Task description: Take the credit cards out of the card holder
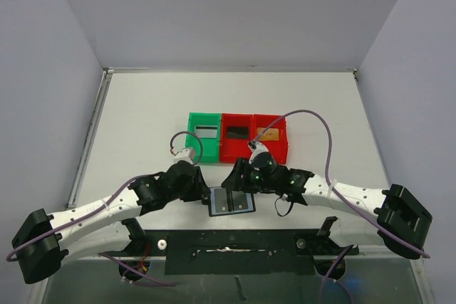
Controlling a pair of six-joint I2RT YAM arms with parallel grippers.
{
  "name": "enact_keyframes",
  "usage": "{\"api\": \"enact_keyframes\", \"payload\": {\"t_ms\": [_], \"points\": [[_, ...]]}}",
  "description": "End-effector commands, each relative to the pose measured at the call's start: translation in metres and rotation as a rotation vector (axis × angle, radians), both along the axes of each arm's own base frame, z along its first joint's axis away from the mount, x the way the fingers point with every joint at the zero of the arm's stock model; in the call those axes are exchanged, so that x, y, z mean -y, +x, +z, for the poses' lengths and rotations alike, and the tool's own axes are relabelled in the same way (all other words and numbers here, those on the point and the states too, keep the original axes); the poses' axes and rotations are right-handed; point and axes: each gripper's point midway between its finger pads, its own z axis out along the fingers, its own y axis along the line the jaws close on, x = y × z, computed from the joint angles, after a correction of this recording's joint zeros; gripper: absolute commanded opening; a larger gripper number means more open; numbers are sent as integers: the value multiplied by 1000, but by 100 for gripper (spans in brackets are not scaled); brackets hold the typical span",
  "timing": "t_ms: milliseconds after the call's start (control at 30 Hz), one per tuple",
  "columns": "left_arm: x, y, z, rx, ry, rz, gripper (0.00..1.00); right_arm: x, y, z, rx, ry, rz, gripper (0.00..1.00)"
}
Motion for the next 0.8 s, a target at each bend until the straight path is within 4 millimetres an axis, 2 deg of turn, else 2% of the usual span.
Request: {"api": "enact_keyframes", "payload": {"t_ms": [0,167,333,567,767], "points": [[22,8,24,60,-100,-46,32,10,12,-2,8,-15,-77,49],[45,2,27,45,-165,-143,34,17,10,-22,-61,-61,-102,49],[54,-1,10,-4,-140,-182,34,11,7,-34,-104,-62,-71,47],[40,-7,-31,-88,-22,-154,33,5,5,-44,-136,-75,-46,39],[32,-11,-45,-107,-14,-130,32,4,2,-55,-162,-83,-36,36]]}}
